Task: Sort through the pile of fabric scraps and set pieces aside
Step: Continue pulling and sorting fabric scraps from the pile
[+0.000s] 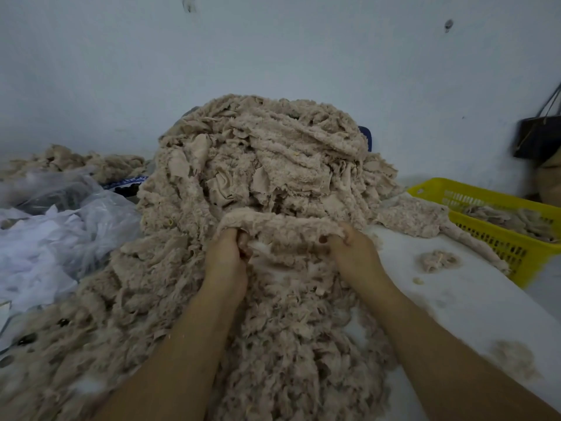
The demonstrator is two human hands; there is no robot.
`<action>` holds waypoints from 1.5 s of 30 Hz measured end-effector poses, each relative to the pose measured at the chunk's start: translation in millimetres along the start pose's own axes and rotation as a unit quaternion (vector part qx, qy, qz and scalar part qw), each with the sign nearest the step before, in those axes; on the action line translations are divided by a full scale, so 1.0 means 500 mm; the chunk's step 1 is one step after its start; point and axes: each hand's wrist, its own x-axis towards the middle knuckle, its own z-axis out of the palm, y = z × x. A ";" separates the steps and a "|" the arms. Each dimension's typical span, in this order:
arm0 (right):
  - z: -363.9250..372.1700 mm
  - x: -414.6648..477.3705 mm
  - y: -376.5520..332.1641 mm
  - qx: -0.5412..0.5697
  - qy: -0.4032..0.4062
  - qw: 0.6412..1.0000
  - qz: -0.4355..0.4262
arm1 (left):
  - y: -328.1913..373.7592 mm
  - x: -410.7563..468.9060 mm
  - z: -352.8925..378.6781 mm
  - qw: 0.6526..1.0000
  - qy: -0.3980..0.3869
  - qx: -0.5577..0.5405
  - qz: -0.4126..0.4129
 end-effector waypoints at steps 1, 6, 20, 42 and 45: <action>-0.003 0.004 0.003 0.023 0.017 0.999 0.024 | 0.002 0.003 -0.002 1.000 0.007 -0.025 -0.008; -0.004 0.006 0.013 0.121 0.084 0.987 0.059 | 0.010 -0.007 -0.001 0.990 -0.012 -0.127 -0.061; 0.022 -0.013 -0.025 -0.086 0.096 0.978 -0.167 | -0.008 -0.076 0.029 0.880 -0.271 0.377 0.101; 0.035 -0.017 -0.026 -0.195 0.081 0.968 -0.136 | -0.005 -0.072 0.031 0.915 -0.261 0.303 0.059; 0.023 -0.013 -0.022 -0.229 0.079 0.961 -0.132 | -0.009 -0.073 0.030 0.865 -0.293 0.402 0.072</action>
